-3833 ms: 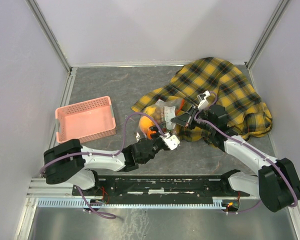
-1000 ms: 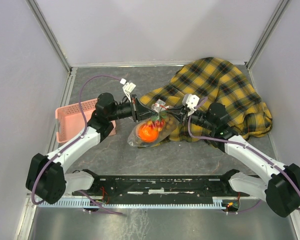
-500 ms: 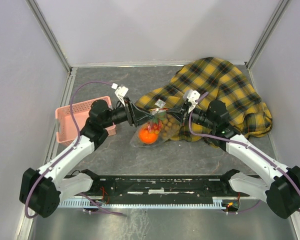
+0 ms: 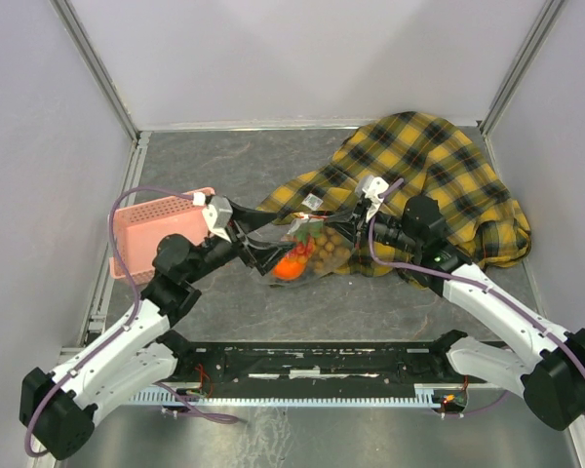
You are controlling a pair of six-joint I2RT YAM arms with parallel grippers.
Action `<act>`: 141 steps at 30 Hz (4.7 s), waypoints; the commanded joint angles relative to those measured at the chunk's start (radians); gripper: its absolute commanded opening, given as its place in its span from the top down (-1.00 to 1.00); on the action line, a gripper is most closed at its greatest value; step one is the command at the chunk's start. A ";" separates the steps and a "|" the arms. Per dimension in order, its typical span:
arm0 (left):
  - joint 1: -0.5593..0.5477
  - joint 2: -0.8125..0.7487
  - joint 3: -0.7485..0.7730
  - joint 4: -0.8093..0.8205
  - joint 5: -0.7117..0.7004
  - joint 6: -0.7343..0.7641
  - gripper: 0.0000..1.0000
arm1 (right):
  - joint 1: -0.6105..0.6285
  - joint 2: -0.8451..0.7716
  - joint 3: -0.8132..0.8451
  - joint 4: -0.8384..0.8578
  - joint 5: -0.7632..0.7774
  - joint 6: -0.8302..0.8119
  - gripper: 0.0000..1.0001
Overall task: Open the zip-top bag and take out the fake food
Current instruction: Pick up the zipper food storage bag at the center of the board, then unzip the zipper food storage bag at the center of the board.
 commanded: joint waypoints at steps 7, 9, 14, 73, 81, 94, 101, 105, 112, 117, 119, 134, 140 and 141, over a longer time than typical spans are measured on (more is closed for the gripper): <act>-0.157 0.094 0.024 0.051 -0.162 0.353 -0.59 | 0.002 0.005 0.048 0.053 -0.055 0.014 0.97; -0.157 0.105 0.027 0.048 -0.180 0.367 -0.42 | 0.002 0.004 0.045 0.055 -0.066 0.014 0.96; -0.157 0.126 0.046 0.028 -0.185 0.392 -0.20 | 0.005 0.008 0.045 0.060 -0.072 0.011 0.96; -0.100 0.141 0.090 0.022 -0.061 0.221 0.95 | 0.099 0.039 0.047 0.215 -0.152 -0.114 0.91; -0.078 0.117 0.093 0.003 -0.052 0.220 0.95 | 0.100 0.035 0.047 0.187 -0.116 -0.129 0.92; -0.048 0.084 0.101 -0.028 -0.063 0.219 0.95 | 0.092 0.015 0.063 0.090 -0.047 -0.149 0.94; -0.033 0.083 0.110 -0.033 -0.088 0.209 0.95 | 0.085 0.011 0.080 0.025 -0.024 -0.166 0.96; -0.023 0.081 0.116 -0.047 -0.100 0.206 0.95 | 0.082 0.010 0.081 0.013 -0.012 -0.168 0.96; -0.002 0.073 0.129 -0.065 -0.142 0.204 0.95 | 0.076 0.012 0.088 -0.012 0.007 -0.170 0.96; 0.017 0.067 0.133 -0.072 -0.188 0.198 0.95 | 0.073 0.013 0.090 -0.017 0.026 -0.168 0.96; 0.025 0.067 0.136 -0.073 -0.197 0.196 0.95 | 0.071 0.013 0.090 -0.019 0.028 -0.167 0.96; 0.079 0.065 0.160 -0.097 -0.241 0.209 0.95 | 0.068 0.008 0.091 -0.029 0.027 -0.163 0.96; 0.112 0.084 0.165 -0.104 -0.238 0.216 0.95 | 0.067 0.004 0.093 -0.039 0.030 -0.166 0.96; 0.117 0.089 0.167 -0.102 -0.234 0.216 0.95 | 0.067 0.004 0.093 -0.041 0.031 -0.166 0.96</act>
